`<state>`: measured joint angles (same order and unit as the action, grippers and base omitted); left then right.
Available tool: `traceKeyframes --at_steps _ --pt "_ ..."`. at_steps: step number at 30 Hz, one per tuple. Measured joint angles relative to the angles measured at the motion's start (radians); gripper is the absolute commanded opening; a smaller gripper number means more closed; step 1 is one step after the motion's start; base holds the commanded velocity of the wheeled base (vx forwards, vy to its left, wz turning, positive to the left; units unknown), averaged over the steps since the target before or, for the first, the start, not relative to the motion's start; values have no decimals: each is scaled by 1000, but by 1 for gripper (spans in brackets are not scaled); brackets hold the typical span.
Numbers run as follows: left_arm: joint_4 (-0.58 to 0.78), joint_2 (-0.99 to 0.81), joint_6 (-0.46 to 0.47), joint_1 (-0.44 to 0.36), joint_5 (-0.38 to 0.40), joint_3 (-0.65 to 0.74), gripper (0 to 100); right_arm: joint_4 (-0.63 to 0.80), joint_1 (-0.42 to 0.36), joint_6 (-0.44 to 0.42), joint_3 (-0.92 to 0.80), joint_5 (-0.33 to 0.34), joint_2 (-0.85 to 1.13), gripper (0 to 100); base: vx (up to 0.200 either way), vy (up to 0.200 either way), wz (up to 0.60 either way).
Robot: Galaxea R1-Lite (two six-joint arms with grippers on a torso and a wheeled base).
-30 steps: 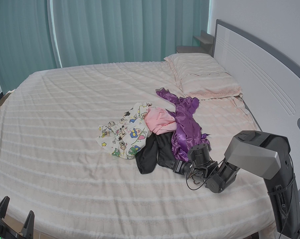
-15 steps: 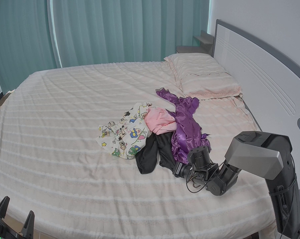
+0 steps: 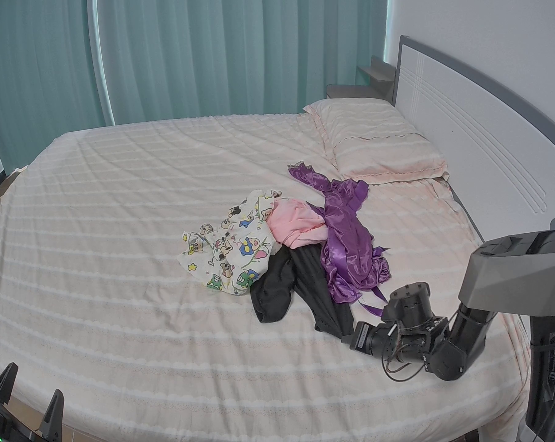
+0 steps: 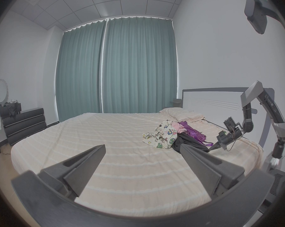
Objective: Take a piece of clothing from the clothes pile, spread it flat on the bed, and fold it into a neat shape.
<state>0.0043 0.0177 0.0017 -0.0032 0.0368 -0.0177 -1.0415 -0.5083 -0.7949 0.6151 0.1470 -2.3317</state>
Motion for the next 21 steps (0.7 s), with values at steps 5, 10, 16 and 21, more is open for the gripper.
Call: traceKeyframes --at_steps 5,10,16,21 --pt "0 0 1 0 0 0 100 -175 2 6 -177 51 53 0 0 0 0" --pt "0 0 0 0 0 0 100 -263 2 36 -265 66 57 0 0 0 0" --pt "0 0 1 0 0 0 100 -278 2 130 -289 64 24 0 0 0 0" --pt "0 0 2 0 0 0 100 -284 2 193 -290 62 2 0 0 0 0"
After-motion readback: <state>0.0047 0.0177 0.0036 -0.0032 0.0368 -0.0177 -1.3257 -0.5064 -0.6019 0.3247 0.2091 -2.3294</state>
